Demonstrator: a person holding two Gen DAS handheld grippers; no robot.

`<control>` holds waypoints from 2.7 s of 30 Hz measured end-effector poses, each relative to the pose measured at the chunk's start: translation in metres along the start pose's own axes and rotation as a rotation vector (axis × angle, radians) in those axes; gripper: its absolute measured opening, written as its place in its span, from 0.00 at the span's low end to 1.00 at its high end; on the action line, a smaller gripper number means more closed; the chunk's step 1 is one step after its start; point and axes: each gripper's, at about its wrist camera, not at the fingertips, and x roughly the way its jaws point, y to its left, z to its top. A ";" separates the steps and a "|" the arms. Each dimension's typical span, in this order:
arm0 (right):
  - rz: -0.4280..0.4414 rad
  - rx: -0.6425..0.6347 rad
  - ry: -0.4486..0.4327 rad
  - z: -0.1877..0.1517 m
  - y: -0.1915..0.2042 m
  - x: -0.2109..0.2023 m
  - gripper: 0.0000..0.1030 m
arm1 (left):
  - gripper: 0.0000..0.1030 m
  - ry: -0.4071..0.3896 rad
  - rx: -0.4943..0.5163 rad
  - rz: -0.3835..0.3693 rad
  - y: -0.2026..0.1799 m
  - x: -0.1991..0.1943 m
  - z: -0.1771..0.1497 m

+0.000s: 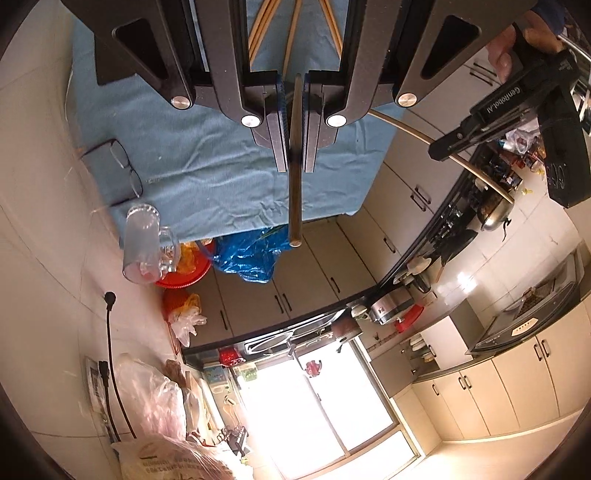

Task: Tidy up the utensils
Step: 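Lift both held chopsticks upright and carry them above the black cup, then lower the chopsticks into the black cup and open both tools, then move both open tools back down to the chopsticks on the cloth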

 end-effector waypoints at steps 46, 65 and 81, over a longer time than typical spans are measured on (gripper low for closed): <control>-0.047 0.084 0.192 -0.009 -0.021 0.119 0.26 | 0.24 0.134 -0.092 0.027 0.042 0.088 -0.005; 0.041 0.105 0.482 -0.173 -0.071 0.075 0.33 | 0.30 0.229 -0.316 0.208 0.092 -0.019 -0.157; -0.097 0.293 0.520 -0.194 -0.069 0.125 0.19 | 0.30 0.329 -0.358 0.072 0.180 -0.009 -0.215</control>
